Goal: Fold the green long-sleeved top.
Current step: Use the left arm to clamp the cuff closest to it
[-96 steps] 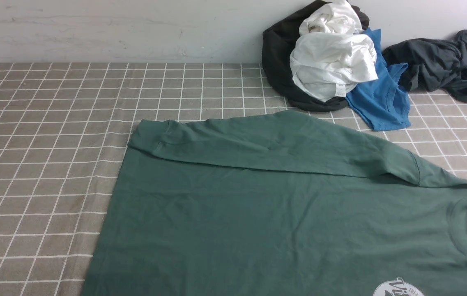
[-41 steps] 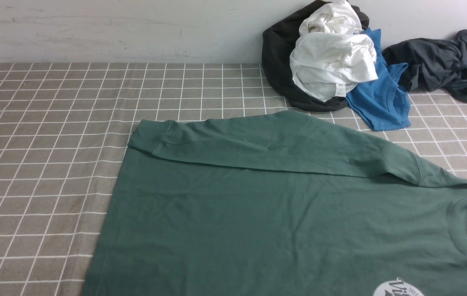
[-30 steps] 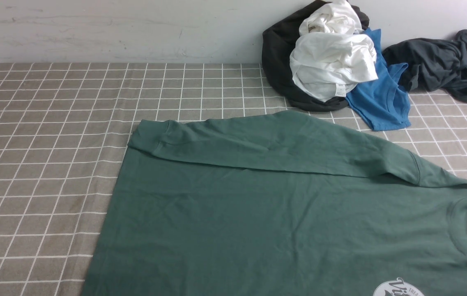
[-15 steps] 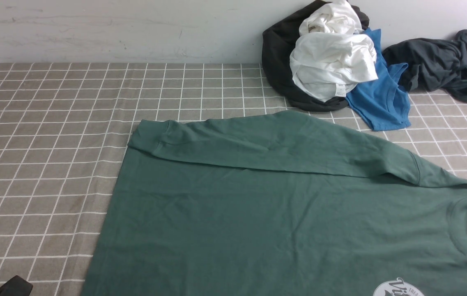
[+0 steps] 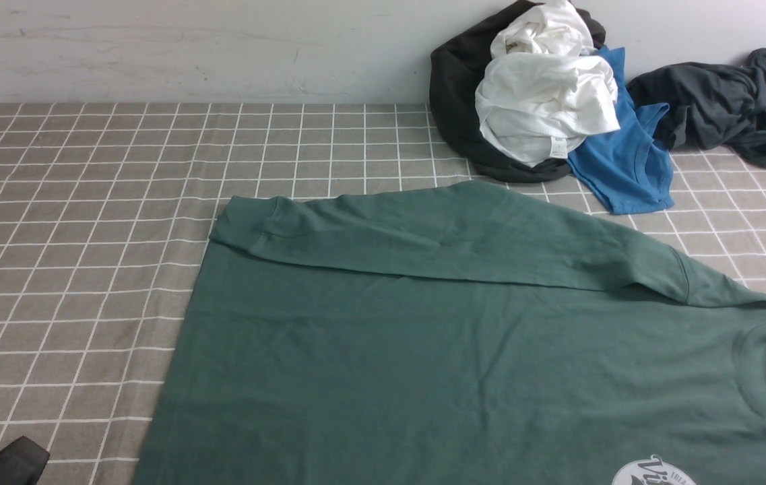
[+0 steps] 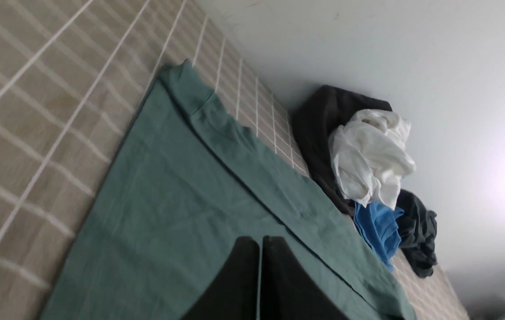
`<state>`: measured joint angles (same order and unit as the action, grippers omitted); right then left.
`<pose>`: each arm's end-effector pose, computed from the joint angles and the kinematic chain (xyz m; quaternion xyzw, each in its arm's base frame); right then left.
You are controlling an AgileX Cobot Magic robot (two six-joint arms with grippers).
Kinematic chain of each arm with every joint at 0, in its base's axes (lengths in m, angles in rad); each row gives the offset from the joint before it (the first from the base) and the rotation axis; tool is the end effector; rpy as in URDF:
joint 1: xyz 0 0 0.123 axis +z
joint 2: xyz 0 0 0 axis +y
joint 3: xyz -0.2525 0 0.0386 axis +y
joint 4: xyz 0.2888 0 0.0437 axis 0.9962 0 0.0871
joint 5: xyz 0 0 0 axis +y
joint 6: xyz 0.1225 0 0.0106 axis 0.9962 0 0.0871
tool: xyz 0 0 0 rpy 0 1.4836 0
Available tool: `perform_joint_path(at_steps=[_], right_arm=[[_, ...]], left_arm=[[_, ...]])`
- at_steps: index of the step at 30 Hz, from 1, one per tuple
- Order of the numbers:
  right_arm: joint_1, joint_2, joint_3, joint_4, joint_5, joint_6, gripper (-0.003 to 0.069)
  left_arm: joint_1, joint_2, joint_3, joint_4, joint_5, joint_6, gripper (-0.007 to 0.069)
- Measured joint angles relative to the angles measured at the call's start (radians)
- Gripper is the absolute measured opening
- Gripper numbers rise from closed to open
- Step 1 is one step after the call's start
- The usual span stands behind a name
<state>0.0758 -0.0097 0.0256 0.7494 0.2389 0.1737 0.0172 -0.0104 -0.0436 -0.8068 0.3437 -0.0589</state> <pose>0.1553 0.0317 0.1854 0.2502 0.6994 0.3681 0.5592 0.1522 -0.0274 0.2060 -0.2298 0.7045 -0.3481 0.5741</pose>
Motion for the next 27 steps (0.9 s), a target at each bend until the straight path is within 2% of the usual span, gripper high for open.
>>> perform_joint_path(at_steps=[2,3,5,9,10,11,12,14,15,18,19,21,24,27], right_arm=[[0.000,0.000,-0.027,-0.001,0.010,-0.095,-0.0015],[0.000,0.000,-0.036,-0.001,0.012,-0.103,-0.0015],[0.000,0.034,-0.110,-0.016,0.011,-0.196,-0.0015],[0.000,0.208,-0.272,-0.105,0.039,-0.350,-0.0015],[0.000,0.280,-0.337,-0.148,0.076,-0.390,-0.0015],[0.000,0.292,-0.349,-0.156,0.076,-0.398,-0.0015],[0.000,0.380,-0.433,-0.210,0.152,-0.452,-0.0015],[0.000,0.468,-0.522,-0.262,0.246,-0.497,-0.0015],[0.001,0.565,-0.619,-0.311,0.369,-0.535,-0.0015],[0.026,0.738,-0.761,-0.349,0.580,-0.558,-0.0015],[0.029,0.738,-0.761,-0.349,0.592,-0.559,-0.0015],[0.099,0.851,-0.821,-0.349,0.728,-0.587,-0.0015],[0.197,0.937,-0.842,-0.351,0.845,-0.615,-0.0015],[0.312,1.010,-0.848,-0.365,0.955,-0.631,-0.0015]], left_arm=[[0.000,0.002,-0.073,0.008,0.034,0.150,-0.0007],[0.000,0.003,-0.089,0.011,0.044,0.163,-0.0007],[0.000,0.067,-0.184,0.051,0.118,0.296,-0.0007],[0.000,0.263,-0.342,0.220,0.274,0.409,-0.0007],[0.000,0.335,-0.399,0.289,0.331,0.418,-0.0007],[0.000,0.335,-0.409,0.301,0.342,0.419,-0.0007],[0.000,0.419,-0.479,0.384,0.416,0.428,-0.0007],[0.000,0.511,-0.545,0.463,0.494,0.433,-0.0007],[-0.003,0.585,-0.612,0.544,0.585,0.434,-0.0007],[-0.056,0.724,-0.694,0.667,0.727,0.399,-0.0007],[-0.061,0.731,-0.694,0.667,0.727,0.395,-0.0007],[-0.143,0.815,-0.706,0.708,0.800,0.368,-0.0005],[-0.217,0.892,-0.698,0.715,0.848,0.358,0.0010],[-0.276,0.983,-0.652,0.689,0.857,0.355,0.0059]])
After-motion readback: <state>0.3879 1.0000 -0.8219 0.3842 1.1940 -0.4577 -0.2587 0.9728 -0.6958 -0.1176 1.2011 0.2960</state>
